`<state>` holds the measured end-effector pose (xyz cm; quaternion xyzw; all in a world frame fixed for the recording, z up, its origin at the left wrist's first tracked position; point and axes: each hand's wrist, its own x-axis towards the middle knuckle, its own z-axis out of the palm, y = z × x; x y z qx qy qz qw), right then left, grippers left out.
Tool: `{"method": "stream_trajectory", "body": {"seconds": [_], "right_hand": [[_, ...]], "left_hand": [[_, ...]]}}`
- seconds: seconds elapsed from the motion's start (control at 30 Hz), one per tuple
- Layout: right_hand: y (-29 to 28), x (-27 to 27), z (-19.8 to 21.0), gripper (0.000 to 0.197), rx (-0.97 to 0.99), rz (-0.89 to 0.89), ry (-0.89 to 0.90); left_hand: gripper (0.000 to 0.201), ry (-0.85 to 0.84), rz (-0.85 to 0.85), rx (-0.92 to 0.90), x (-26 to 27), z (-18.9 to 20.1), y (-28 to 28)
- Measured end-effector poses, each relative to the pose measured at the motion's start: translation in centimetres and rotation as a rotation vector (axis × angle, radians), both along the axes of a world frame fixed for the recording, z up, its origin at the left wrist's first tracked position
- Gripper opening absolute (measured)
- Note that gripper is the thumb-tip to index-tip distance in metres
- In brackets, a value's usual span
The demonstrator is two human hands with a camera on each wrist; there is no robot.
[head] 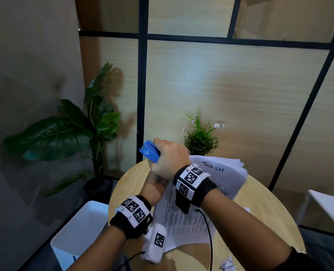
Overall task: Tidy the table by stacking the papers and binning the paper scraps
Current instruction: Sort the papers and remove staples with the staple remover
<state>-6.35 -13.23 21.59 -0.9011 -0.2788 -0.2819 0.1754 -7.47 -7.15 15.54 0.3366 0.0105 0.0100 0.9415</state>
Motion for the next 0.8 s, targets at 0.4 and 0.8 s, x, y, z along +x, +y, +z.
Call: {"method": "stream_trajectory", "body": {"seconds": [0.4, 0.8], "right_hand": [[-6.9, 3.0, 3.5, 0.033, 1.075, 0.060, 0.220], [-28.7, 7.3, -6.1, 0.062, 1.027, -0.670, 0.427]], "left_hand": [[0.013, -0.328, 0.197, 0.831, 0.5, -1.2, 0.7], [0.020, -0.327, 0.324, 0.828, 2.7, -1.3, 1.8]]}}
